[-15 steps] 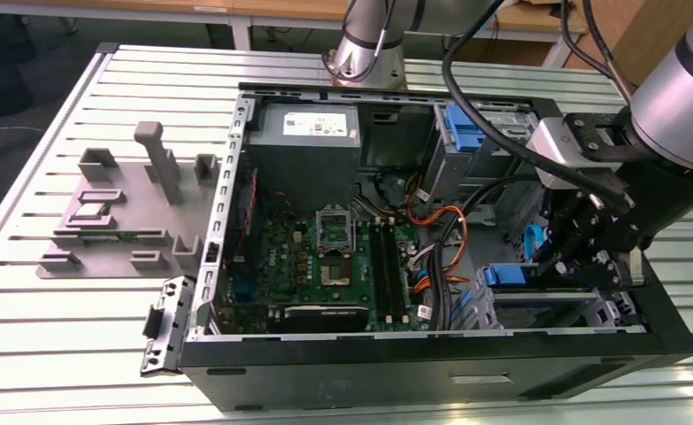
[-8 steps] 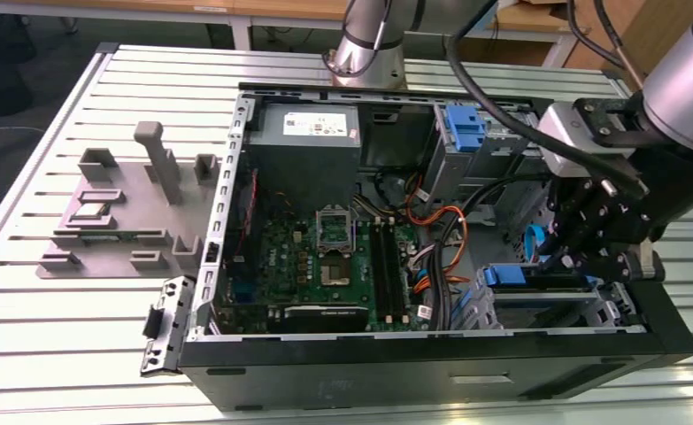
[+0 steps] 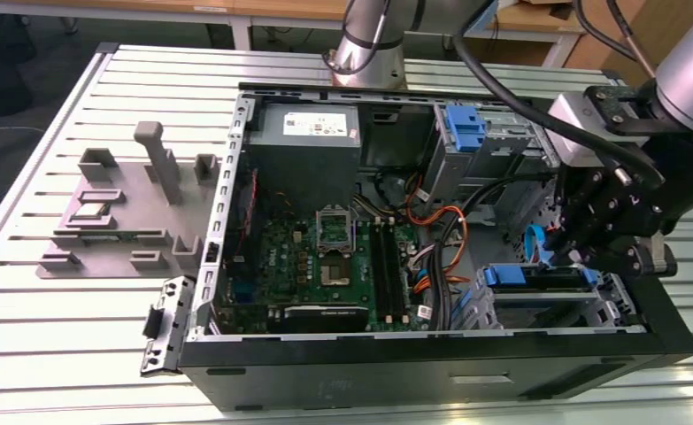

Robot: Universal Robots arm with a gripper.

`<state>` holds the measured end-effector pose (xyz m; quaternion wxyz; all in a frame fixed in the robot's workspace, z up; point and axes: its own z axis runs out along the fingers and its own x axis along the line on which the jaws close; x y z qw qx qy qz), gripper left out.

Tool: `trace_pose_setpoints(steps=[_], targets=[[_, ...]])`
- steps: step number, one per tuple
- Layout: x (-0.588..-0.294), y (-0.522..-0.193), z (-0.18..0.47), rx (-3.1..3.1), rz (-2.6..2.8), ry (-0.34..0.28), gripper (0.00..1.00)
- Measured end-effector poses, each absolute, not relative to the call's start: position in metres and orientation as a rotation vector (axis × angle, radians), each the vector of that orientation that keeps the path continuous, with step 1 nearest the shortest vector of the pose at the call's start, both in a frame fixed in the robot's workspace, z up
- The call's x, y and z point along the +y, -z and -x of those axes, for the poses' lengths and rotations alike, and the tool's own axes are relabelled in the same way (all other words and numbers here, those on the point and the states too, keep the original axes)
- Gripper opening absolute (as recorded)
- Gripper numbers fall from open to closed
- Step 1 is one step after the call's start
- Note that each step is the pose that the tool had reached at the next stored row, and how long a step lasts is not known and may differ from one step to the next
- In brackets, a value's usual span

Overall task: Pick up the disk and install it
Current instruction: 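Insert the first disk wire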

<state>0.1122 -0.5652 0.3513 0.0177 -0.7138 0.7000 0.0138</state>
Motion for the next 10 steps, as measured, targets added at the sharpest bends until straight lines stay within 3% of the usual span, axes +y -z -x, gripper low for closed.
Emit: trace_pose_setpoints(steps=[10], targets=[[-0.5652, -0.3528, -0.1202, 2.175, 2.218, -0.043, 0.24]])
